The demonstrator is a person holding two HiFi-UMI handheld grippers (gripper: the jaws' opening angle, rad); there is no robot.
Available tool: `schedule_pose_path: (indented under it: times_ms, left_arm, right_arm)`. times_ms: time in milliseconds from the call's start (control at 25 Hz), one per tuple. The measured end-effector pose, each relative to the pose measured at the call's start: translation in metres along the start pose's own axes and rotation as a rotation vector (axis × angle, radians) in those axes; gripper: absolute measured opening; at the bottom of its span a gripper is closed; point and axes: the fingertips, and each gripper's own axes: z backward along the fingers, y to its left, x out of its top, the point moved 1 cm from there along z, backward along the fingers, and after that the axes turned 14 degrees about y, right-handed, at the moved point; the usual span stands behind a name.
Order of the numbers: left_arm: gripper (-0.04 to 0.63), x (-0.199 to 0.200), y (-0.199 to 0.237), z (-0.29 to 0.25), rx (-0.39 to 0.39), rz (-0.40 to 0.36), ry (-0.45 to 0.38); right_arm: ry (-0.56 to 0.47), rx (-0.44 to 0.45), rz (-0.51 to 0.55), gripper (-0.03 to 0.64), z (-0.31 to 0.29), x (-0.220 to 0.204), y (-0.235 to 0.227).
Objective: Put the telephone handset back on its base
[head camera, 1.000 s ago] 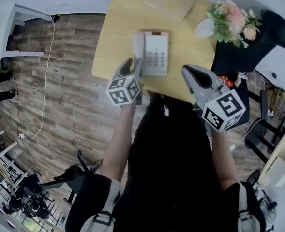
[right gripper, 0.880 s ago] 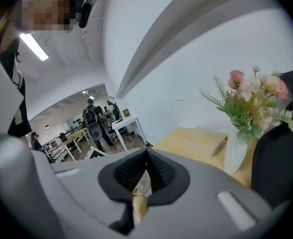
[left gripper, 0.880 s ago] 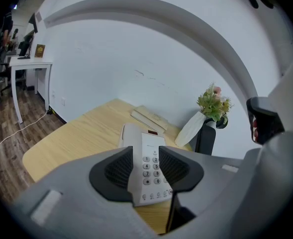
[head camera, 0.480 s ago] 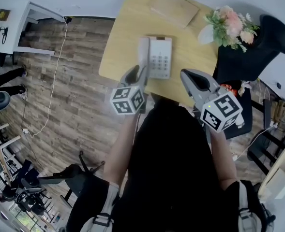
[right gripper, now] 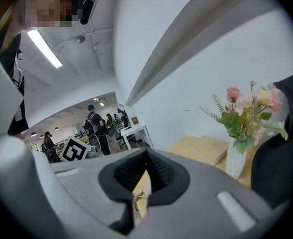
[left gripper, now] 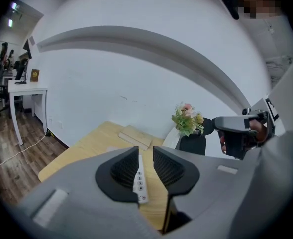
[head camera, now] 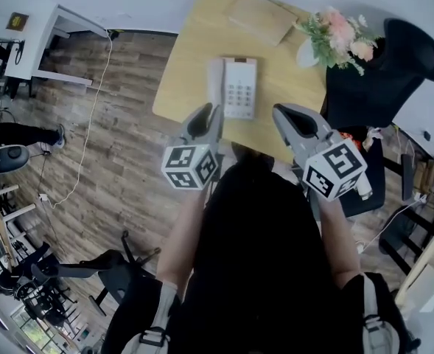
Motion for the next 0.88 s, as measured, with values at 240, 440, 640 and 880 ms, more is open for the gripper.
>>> schedule_pose_path:
  times_ms: [240, 440, 640, 880]
  left_arm:
    - [0.08, 0.008, -0.025, 0.019, 0.003, -0.031, -0.048]
    - [0.063, 0.008, -0.039, 0.036, 0.013, -0.046, -0.084]
    - [0.052, 0.007, -0.052, 0.049, 0.016, -0.056, -0.11]
    - [0.026, 0.002, -0.061, 0.066, 0.029, -0.055, -0.13]
  right_arm:
    - [-0.033, 0.005, 0.029, 0.002, 0.019, -0.001, 0.004]
    - [-0.045, 0.023, 0.049, 0.002, 0.029, -0.009, 0.013]
    - [-0.059, 0.033, 0.071, 0.002, 0.039, -0.012, 0.019]
    - [-0.052, 0.025, 0.097, 0.002, 0.047, -0.02, 0.026]
